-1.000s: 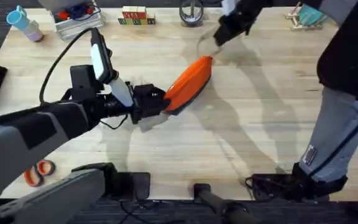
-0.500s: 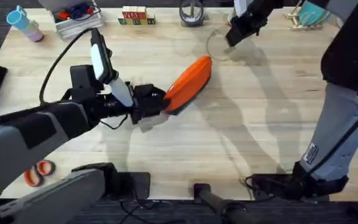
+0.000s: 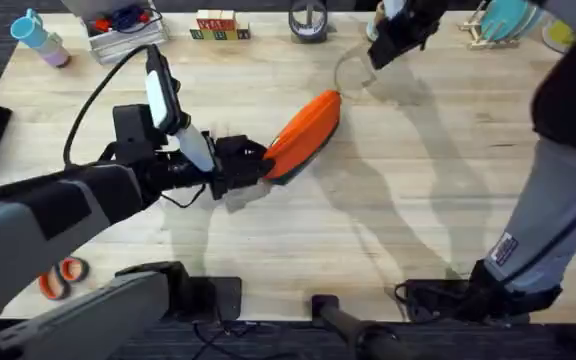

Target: Unzip the bag, pick up the pens from the table one at a time and place them inside, then zip the bag closed.

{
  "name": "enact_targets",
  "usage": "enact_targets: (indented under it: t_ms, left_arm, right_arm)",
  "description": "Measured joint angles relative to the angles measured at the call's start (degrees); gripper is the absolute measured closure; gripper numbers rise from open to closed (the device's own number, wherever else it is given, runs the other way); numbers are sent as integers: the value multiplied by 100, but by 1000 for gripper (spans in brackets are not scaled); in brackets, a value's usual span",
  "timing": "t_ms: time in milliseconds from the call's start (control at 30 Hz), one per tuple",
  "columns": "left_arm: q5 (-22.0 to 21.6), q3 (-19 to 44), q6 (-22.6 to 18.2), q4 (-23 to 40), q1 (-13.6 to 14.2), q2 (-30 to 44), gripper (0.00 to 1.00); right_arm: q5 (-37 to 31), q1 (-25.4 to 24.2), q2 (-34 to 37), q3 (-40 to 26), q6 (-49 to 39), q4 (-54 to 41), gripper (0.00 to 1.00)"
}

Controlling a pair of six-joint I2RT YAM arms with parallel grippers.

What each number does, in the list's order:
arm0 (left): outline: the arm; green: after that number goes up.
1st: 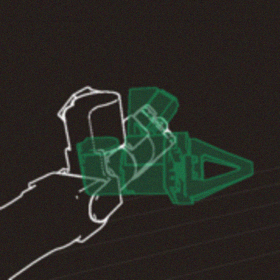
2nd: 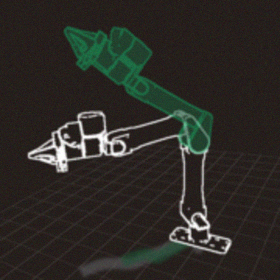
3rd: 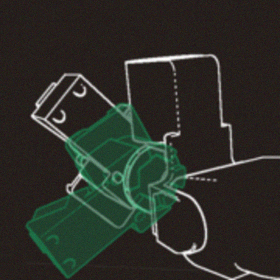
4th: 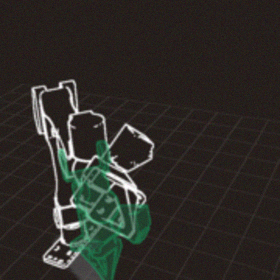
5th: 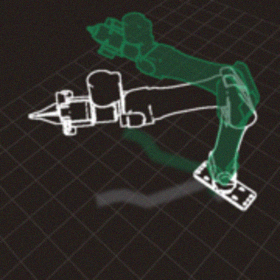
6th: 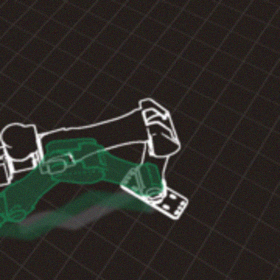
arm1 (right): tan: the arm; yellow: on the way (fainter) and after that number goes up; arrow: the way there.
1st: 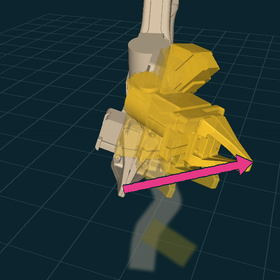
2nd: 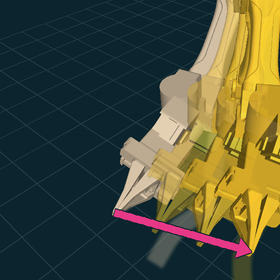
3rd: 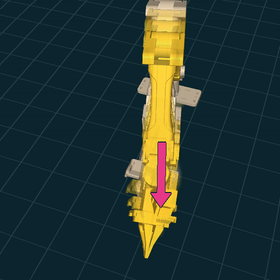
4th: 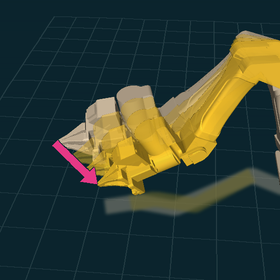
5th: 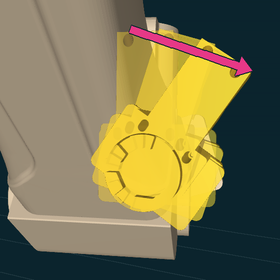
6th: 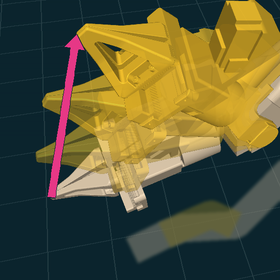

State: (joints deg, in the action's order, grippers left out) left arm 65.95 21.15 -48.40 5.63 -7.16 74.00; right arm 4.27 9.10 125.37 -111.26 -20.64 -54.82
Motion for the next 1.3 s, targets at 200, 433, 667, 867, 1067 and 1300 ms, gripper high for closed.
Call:
enact_targets:
  t_ms: [200,433,667,867,1067,1300]
  left_arm:
    - [0,0,0,2,0,0,960]
    - [0,0,0,7,0,0,961]
    - [7,0,0,9,0,0,961]
    - [11,0,0,11,0,0,960]
    - [17,0,0,11,0,0,960]
    - [20,0,0,11,0,0,961]
  right_arm:
    - [-2,0,-674,-2,-2,-427,972]
    - [-2,0,-1106,-2,-86,-1000,971]
    - [0,0,-1647,-2,-236,-1308,971]
    - [0,0,-2339,-2,-258,-1672,971]
    - [0,62,-2819,-9,-169,-2217,952]
    - [0,468,-2899,-11,191,-3148,967]
